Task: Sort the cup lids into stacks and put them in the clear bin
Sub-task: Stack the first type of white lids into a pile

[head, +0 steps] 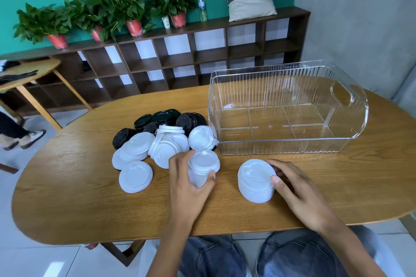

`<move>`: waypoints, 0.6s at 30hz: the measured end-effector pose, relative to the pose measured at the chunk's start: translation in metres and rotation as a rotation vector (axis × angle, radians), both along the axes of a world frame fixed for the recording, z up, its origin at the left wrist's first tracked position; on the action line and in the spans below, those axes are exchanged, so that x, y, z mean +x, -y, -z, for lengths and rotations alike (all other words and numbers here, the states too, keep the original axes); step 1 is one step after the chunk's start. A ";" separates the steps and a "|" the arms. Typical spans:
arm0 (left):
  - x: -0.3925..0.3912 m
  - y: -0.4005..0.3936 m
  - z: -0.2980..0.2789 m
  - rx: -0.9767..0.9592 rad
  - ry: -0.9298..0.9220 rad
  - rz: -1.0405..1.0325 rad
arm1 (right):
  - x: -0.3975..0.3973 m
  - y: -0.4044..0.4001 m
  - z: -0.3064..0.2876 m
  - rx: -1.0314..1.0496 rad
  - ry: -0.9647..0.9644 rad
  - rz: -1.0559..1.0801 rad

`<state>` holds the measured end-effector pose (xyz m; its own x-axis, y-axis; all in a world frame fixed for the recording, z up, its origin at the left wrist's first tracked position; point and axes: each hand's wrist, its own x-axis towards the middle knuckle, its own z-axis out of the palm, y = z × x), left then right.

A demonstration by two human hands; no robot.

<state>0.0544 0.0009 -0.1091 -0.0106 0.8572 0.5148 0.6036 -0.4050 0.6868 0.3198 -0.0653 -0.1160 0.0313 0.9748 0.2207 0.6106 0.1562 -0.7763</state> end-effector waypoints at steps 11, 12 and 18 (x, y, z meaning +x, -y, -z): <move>0.001 0.017 0.005 0.143 -0.256 0.080 | 0.000 0.001 -0.002 -0.026 0.074 -0.017; 0.002 0.018 0.005 0.141 -0.291 0.084 | 0.000 0.001 -0.002 -0.031 0.083 -0.021; 0.005 0.018 0.000 0.064 -0.525 0.091 | 0.000 0.001 -0.005 -0.023 0.091 -0.019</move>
<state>0.0592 -0.0175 -0.1087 0.3357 0.8093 0.4820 0.8196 -0.5032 0.2739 0.3193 -0.0661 -0.1108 -0.0062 0.9799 0.1996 0.6757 0.1512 -0.7215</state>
